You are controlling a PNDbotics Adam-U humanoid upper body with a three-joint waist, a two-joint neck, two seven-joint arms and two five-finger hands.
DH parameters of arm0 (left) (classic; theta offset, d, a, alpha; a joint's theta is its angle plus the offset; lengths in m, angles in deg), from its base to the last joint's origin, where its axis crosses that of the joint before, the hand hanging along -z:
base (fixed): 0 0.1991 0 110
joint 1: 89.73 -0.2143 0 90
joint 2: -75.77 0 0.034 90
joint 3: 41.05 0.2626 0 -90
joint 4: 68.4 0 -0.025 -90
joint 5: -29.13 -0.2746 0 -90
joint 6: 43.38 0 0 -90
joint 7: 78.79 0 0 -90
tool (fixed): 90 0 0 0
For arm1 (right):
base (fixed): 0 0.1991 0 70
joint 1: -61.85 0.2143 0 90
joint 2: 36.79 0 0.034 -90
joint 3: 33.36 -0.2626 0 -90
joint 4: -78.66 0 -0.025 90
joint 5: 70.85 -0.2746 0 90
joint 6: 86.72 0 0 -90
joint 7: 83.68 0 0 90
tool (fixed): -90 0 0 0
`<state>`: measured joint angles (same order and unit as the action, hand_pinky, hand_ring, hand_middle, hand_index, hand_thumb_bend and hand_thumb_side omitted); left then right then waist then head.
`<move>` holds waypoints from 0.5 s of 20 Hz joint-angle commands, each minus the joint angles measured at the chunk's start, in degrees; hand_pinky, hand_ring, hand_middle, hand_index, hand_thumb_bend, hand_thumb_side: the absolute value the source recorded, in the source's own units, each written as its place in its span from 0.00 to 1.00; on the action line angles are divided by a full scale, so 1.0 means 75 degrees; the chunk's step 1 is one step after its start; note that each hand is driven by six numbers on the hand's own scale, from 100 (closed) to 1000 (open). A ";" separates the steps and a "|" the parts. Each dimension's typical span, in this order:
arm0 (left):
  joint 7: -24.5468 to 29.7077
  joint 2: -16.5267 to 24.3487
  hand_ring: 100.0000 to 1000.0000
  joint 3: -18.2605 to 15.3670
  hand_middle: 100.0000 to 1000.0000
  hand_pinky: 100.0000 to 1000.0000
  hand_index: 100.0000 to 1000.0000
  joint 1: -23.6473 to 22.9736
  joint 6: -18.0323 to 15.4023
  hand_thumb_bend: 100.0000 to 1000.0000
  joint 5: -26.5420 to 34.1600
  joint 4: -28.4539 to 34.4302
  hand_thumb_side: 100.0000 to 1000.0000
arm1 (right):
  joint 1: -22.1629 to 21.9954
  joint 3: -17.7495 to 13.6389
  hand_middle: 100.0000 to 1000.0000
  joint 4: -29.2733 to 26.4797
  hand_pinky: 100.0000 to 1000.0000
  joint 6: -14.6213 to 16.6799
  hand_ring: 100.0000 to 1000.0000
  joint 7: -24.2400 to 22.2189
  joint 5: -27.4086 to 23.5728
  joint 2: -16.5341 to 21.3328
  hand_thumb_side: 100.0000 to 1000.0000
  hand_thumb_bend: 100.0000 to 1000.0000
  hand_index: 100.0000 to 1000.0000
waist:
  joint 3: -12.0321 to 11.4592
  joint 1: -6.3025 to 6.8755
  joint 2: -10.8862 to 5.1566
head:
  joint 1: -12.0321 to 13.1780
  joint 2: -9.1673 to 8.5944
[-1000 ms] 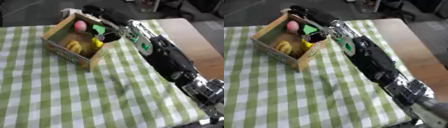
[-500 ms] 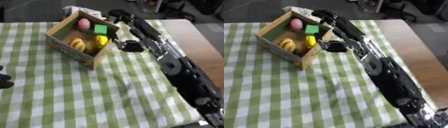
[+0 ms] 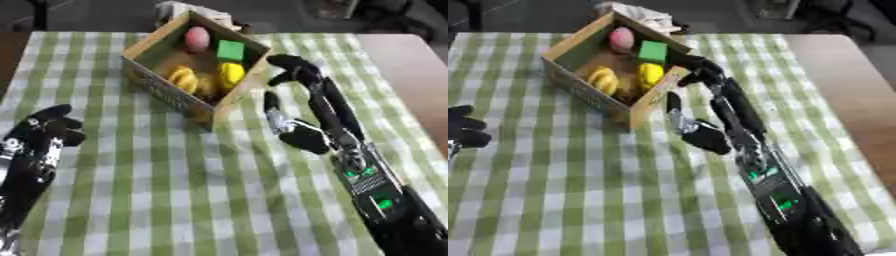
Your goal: Pick up objects on the table and place them in the box.
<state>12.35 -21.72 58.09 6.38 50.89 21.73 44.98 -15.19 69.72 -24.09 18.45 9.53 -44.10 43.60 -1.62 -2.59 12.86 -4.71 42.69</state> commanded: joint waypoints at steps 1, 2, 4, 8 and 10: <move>0.0017 0.0078 0.60 0.0150 0.60 0.66 0.81 -0.0077 -0.0035 0.00 -0.0116 0.0161 0.68 | -0.0503 0.0129 0.79 -0.0383 0.69 0.0139 0.59 -0.0238 -0.0504 -0.0204 0.45 0.00 0.87 | 0.0060 0.0050 -0.0190 | 0.0245 0.0158; 0.0048 0.0088 0.60 0.0225 0.60 0.66 0.81 -0.0152 0.0007 0.00 -0.0133 0.0161 0.69 | -0.0914 0.0154 0.79 -0.0621 0.70 0.0248 0.59 -0.0378 -0.0823 -0.0131 0.41 0.00 0.88 | 0.0097 0.0054 -0.0253 | 0.0293 0.0174; 0.0125 0.0127 0.60 0.0378 0.60 0.66 0.81 -0.0259 0.0083 0.00 -0.0143 0.0161 0.69 | -0.1350 0.0124 0.79 -0.0975 0.69 0.0308 0.59 -0.0704 -0.1188 0.0007 0.41 0.00 0.88 | 0.0185 0.0053 -0.0344 | 0.0387 0.0186; 0.0279 0.0180 0.59 0.0592 0.58 0.66 0.80 -0.0387 0.0145 0.00 -0.0136 0.0161 0.69 | -0.1653 0.0135 0.79 -0.1218 0.69 0.0232 0.59 -0.1051 -0.1545 0.0096 0.41 0.00 0.87 | 0.0337 0.0051 -0.0468 | 0.0555 0.0190; 0.0315 0.0214 0.59 0.0634 0.58 0.66 0.80 -0.0425 0.0146 0.00 -0.0202 0.0161 0.67 | -0.1705 0.0141 0.78 -0.1249 0.69 0.0201 0.59 -0.1118 -0.1627 0.0100 0.41 0.00 0.87 | 0.0369 0.0053 -0.0530 | 0.0613 0.0190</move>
<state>14.31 -21.15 62.55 3.07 52.06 20.58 44.98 -28.21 70.81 -31.72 19.96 1.71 -55.44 43.38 1.15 -2.32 9.39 -0.51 43.84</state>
